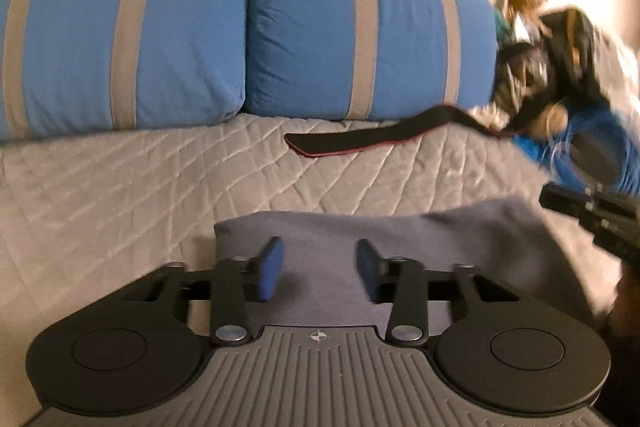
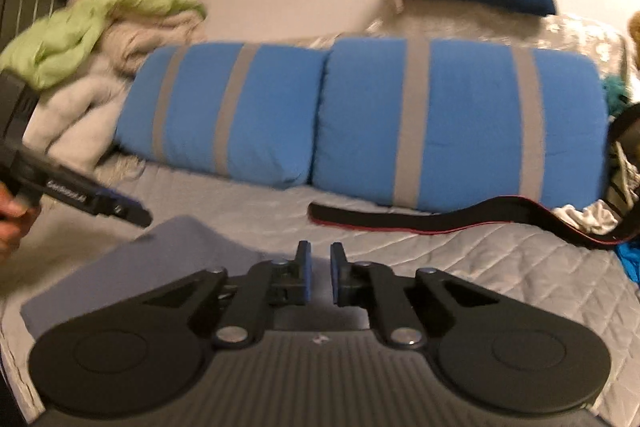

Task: Fold clothes
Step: 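Press the folded pants flat with the closed left and right grippers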

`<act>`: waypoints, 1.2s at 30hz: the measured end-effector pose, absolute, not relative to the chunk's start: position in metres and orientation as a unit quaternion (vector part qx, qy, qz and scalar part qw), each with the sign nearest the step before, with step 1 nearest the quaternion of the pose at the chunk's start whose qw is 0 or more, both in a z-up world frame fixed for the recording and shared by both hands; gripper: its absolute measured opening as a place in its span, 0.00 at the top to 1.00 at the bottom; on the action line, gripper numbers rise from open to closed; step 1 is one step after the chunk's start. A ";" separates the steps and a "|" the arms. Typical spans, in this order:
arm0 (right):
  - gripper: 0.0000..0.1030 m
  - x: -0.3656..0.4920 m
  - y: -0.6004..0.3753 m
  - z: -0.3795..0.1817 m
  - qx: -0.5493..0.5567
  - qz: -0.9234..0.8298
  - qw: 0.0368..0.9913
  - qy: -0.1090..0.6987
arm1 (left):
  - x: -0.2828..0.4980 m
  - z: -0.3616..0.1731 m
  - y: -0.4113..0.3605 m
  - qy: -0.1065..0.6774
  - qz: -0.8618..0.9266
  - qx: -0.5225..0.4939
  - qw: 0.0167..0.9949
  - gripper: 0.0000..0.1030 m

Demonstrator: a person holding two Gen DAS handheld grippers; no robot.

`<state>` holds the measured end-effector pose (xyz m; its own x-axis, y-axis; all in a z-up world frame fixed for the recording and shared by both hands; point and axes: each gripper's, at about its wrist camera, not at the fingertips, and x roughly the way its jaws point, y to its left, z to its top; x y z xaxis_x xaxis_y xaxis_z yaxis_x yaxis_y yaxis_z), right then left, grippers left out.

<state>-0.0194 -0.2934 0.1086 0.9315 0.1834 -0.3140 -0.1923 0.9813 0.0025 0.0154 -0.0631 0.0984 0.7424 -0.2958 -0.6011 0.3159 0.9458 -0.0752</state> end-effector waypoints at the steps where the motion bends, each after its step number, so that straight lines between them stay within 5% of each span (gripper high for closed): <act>1: 0.90 -0.015 -0.293 0.106 -0.017 0.091 0.981 0.171 | 0.017 0.097 -0.066 0.317 -0.165 0.027 0.934 0.71; 4: 0.92 -0.003 -0.293 0.097 -0.024 0.078 0.975 0.209 | 0.023 0.091 -0.073 0.312 -0.172 0.051 0.933 0.73; 7: 0.82 0.008 -0.295 0.088 -0.026 0.061 0.967 0.247 | 0.032 0.085 -0.076 0.311 -0.167 0.067 0.933 0.74; 14: 0.82 0.018 -0.305 0.069 -0.004 0.032 0.953 0.301 | 0.065 0.056 -0.067 0.390 -0.130 0.056 0.910 0.94; 27: 0.80 -0.021 -0.307 0.096 0.063 0.025 0.969 0.236 | 0.007 0.089 -0.061 0.364 -0.161 0.059 0.915 0.98; 36: 0.79 -0.037 -0.279 0.084 0.055 0.001 0.954 0.296 | -0.009 0.077 -0.062 0.393 -0.180 0.087 0.898 0.98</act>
